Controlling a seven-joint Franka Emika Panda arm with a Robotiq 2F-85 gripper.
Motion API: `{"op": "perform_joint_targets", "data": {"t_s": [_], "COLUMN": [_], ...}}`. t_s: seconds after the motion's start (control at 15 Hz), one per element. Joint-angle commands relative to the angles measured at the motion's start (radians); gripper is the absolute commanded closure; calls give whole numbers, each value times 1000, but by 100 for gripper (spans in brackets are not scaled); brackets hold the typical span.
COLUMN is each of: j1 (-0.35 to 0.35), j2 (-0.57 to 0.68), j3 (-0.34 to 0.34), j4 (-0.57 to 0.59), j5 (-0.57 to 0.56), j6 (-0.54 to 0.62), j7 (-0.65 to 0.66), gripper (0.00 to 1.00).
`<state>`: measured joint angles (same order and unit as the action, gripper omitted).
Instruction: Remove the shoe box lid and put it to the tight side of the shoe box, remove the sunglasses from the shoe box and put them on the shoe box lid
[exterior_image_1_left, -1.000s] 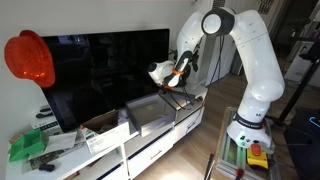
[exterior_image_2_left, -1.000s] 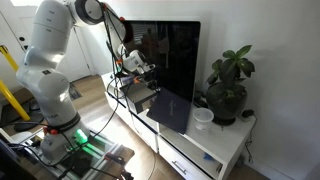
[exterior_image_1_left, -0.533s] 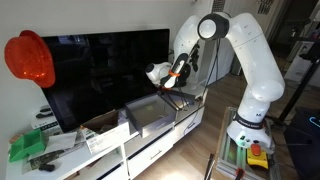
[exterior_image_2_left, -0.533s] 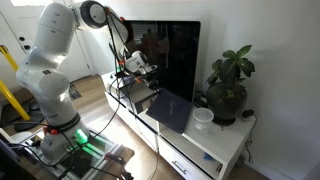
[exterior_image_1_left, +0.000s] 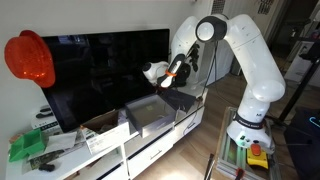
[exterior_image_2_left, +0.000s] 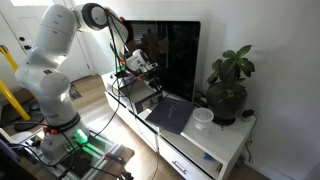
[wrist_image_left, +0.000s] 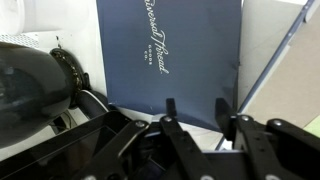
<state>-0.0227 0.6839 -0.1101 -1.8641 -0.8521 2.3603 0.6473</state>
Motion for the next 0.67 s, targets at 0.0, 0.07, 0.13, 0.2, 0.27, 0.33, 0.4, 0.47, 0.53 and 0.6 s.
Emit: {"op": "perform_joint_targets", "data": {"t_s": [0.0,0.07,0.13,0.2,0.27,0.33,0.4,0.47,0.53,0.6], "j1": [24,30,35,39,40,41,40,43,50,57], "j2": [-17,-28,-41,-58,-76,-99,-126,-150,-176,-201], "j3": [-22,-24,-28,-27,-22,-14,-2,6,11,17], "j4": [11,8,3,-5,-13,-25,-40,-53,-66,-78], "j5": [42,42,35,43,56,79,115,157,197,243], "j6": [0,-6,-8,-19,-25,-35,-47,-64,-86,-115], "j7": [-35,-34,-37,-34,-36,-34,-39,-43,-45,-50], "gripper": [24,18,10,3,1,0,0,0,0,0]}}
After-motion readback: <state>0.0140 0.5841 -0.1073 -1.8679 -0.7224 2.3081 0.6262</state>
